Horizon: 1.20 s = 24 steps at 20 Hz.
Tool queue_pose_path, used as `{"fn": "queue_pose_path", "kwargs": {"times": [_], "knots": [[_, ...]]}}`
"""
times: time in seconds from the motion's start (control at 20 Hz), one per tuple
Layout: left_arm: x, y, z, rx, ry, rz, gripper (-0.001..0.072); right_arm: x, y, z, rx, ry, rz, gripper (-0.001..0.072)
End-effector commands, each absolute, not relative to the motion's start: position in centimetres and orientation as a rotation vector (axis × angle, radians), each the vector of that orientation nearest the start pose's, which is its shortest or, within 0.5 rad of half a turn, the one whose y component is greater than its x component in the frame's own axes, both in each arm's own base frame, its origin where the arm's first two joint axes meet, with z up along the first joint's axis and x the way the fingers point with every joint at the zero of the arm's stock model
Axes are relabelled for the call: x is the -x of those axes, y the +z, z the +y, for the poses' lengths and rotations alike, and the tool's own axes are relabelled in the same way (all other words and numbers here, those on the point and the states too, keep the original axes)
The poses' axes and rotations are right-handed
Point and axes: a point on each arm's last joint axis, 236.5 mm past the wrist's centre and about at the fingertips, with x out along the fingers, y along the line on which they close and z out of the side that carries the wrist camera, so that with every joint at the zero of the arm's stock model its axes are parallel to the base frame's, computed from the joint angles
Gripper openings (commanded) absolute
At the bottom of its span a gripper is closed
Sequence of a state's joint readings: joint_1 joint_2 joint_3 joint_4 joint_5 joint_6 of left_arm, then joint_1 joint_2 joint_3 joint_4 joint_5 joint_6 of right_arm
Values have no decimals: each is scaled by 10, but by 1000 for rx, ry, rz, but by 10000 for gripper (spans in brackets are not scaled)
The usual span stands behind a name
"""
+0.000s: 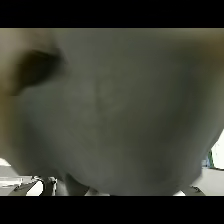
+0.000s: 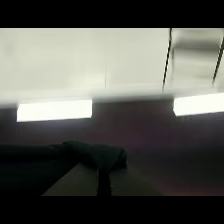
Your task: Fold the clothes and pants, and hang the long-sleeved shirts on hangers.
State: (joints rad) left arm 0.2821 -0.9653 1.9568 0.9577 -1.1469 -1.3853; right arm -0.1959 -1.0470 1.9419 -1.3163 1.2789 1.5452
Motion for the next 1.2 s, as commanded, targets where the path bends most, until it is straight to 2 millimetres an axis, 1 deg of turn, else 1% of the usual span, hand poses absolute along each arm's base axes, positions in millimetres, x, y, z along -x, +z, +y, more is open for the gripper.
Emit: {"fn": "queue_pose_path", "kwargs": {"times": [0.0,0.05,0.1,0.15,0.2,0.3,0.35,0.4,0.45,0.5,0.55,0.65,0.7,0.75,0.8,0.85,0.9,1.0,1.05,1.1,1.15], "knots": [[-398,319,-40,239,-345,609,28,-409,223,-16,-220,76,974,31],[-415,261,-48,287,-369,753,28,-421,177,-16,-257,83,1076,31],[-427,202,-58,323,-389,881,28,-431,129,-15,-301,82,1169,31],[-435,150,-66,355,-395,983,29,-437,87,-12,-348,81,1247,31],[-442,100,-73,398,-386,1073,28,-441,51,-10,-384,74,1308,31],[-455,22,-79,451,-347,1182,28,-455,1,-6,-409,56,1361,32],[-462,-5,-80,469,-331,1216,28,-466,-17,1,-422,56,1360,32],[-471,-22,-78,488,-315,1224,28,-481,-29,7,-431,58,1332,33],[-485,-29,-75,511,-300,1203,28,-497,-34,11,-445,59,1279,33],[-501,-26,-70,528,-286,1157,29,-517,-31,12,-454,52,1195,33],[-519,-16,-64,529,-267,1090,28,-537,-22,7,-451,35,1101,34],[-556,15,-47,513,-220,927,28,-573,0,-7,-471,-8,919,34],[-571,29,-39,507,-196,853,28,-586,10,-14,-498,-36,844,34],[-582,38,-36,501,-176,795,29,-597,17,-20,-533,-65,786,34],[-589,40,-33,499,-161,763,28,-603,20,-23,-563,-84,751,34],[-593,36,-35,497,-155,754,28,-605,15,-24,-592,-98,749,34],[-594,25,-39,498,-157,772,28,-603,5,-22,-613,-107,776,34],[-586,-3,-54,504,-181,854,28,-588,-24,-14,-632,-110,892,34],[-580,-9,-58,503,-198,891,28,-577,-33,-9,-631,-103,956,34],[-572,-6,-55,489,-206,915,28,-567,-31,-8,-626,-95,997,34],[-559,-2,-50,467,-218,957,28,-556,-25,-10,-609,-87,1030,34]]}}
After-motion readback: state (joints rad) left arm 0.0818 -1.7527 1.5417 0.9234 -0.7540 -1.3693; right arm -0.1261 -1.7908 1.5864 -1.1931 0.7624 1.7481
